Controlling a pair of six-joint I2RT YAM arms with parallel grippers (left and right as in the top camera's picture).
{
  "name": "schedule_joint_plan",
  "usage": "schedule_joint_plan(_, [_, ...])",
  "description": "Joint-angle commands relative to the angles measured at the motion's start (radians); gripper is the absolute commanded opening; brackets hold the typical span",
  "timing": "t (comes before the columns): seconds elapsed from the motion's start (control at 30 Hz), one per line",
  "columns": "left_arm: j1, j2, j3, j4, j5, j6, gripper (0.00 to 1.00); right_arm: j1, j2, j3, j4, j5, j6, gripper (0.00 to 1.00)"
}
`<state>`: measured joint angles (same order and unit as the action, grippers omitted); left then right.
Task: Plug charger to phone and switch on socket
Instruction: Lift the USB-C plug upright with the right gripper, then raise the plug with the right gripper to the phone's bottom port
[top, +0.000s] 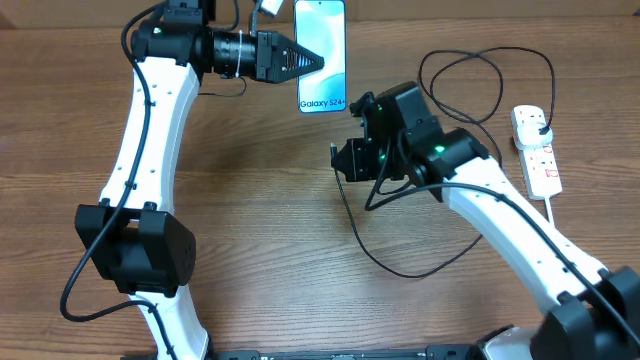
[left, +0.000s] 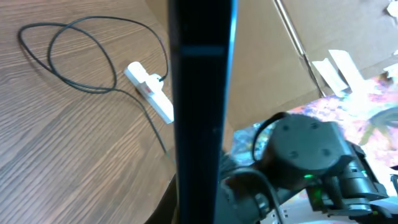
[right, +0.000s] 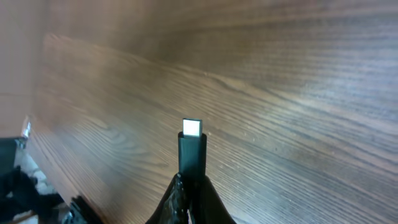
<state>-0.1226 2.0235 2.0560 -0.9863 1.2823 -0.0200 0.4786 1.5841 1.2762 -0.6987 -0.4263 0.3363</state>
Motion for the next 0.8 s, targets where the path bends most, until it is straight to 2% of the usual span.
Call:
schedule_joint_plan(0.0, [-0.002, -0.003, 0.014, 0.007, 0.068, -0.002, 0.04, 0.024, -0.097, 0.033, 0.003, 0.103, 0.030, 0.04])
schedule_joint_plan(0.2, [-0.004, -0.003, 0.014, 0.005, 0.042, -0.002, 0.04, 0.106, -0.180, 0.033, 0.001, 0.272, 0.031, 0.04])
schedule_joint_plan(0.43, [-0.022, -0.003, 0.014, 0.000, 0.008, -0.002, 0.04, 0.195, -0.190, 0.034, 0.003, 0.431, 0.060, 0.04])
schedule_joint_plan(0.77, [-0.047, -0.003, 0.014, -0.006, 0.012, 0.036, 0.04, 0.197, -0.190, 0.076, 0.010, 0.471, 0.056, 0.04])
